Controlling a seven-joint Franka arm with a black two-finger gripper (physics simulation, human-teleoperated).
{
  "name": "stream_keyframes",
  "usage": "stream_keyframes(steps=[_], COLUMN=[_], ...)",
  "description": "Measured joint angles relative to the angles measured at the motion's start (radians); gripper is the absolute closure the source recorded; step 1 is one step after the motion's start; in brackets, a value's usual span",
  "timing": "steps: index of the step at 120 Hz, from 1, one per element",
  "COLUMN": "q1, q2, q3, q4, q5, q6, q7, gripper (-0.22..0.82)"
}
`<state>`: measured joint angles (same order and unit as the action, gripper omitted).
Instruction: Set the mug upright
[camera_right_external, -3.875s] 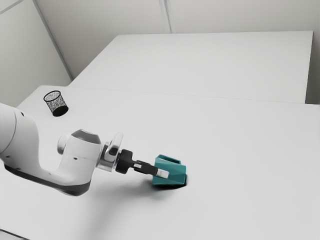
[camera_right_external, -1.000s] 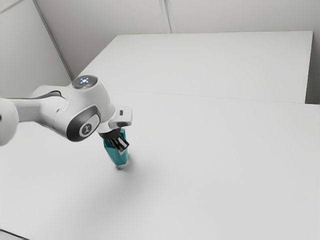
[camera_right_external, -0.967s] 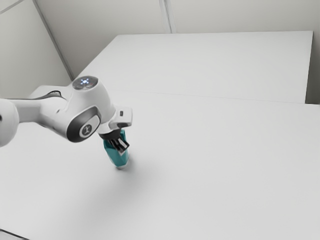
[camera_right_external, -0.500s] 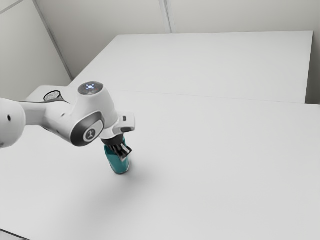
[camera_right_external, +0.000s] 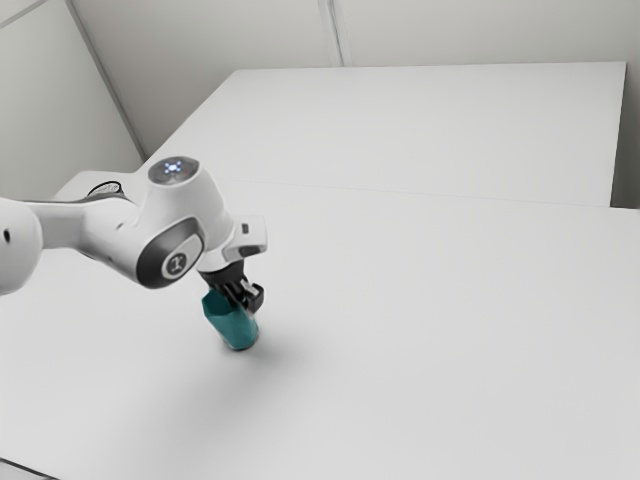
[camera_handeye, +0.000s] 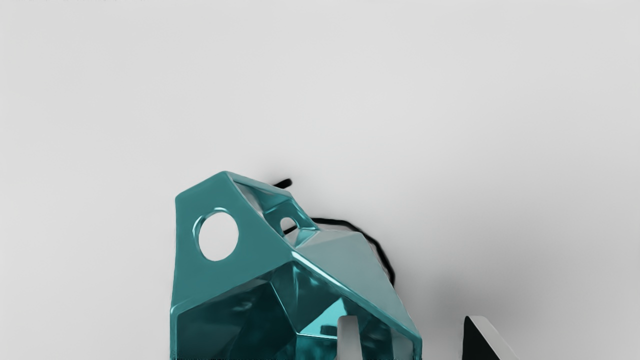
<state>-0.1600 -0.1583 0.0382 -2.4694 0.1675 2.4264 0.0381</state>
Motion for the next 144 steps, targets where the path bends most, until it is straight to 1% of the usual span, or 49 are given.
stream_keyframes(steps=[26,41,56,72,92,110,126,144], q1=[0.006,0.007,0.007,0.009,0.012,0.048,0.108,0.122], q2=[-0.031,-0.044,-0.049,-0.046,-0.024,0.009,0.037,0.065], q3=[0.000,0.000,-0.001,0.000,-0.003,-0.052,-0.107,-0.119], q4=[0.004,0.007,0.033,0.108,0.240,0.334,0.423,0.548], q5=[-0.007,-0.011,-0.031,-0.104,-0.146,-0.157,-0.165,-0.168], q6=[0.000,0.000,-0.019,-0.105,-0.267,-0.385,-0.479,-0.585], q7=[0.000,0.000,0.000,-0.005,-0.021,-0.033,-0.041,-0.048], gripper=[0.39,0.23,0.13,0.08,0.04,0.03,0.02,0.02])
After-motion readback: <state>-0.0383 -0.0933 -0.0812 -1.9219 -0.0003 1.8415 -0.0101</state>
